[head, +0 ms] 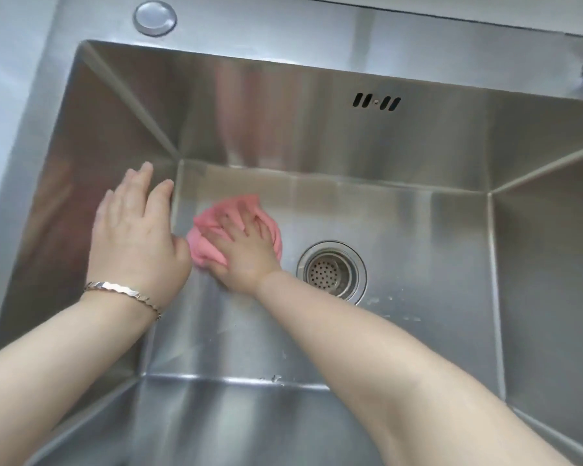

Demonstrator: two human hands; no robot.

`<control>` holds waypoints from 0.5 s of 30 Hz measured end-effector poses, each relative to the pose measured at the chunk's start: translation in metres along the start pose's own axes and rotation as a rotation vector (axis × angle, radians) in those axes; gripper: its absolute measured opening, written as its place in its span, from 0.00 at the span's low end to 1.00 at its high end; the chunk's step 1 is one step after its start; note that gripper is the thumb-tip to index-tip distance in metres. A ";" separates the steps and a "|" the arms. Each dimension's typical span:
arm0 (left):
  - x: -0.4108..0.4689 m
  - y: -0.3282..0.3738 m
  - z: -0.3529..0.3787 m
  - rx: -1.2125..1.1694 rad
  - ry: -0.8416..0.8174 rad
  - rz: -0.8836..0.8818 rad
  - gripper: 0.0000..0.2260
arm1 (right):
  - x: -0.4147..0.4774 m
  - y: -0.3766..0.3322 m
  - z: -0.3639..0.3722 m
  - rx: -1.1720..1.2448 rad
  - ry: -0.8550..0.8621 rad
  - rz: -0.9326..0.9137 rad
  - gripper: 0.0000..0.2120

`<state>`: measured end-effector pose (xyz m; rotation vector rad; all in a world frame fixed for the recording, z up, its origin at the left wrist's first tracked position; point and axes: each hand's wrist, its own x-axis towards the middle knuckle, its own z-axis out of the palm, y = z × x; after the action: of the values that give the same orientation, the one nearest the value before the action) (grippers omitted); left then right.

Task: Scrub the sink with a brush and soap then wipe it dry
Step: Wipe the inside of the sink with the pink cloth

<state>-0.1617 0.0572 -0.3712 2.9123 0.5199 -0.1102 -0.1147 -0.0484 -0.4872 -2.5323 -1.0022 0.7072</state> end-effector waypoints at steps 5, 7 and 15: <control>-0.010 -0.013 -0.015 -0.014 -0.011 -0.059 0.27 | -0.033 0.050 0.006 -0.223 -0.016 -0.457 0.23; -0.013 -0.015 -0.022 -0.056 -0.020 -0.068 0.27 | -0.040 0.086 -0.013 -0.234 0.072 -0.194 0.28; -0.015 -0.023 -0.027 -0.108 -0.027 0.009 0.24 | 0.036 -0.018 -0.001 -0.027 0.145 0.123 0.29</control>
<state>-0.1831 0.0785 -0.3471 2.8035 0.4929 -0.1164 -0.1011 -0.0109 -0.4895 -2.6433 -0.8190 0.5361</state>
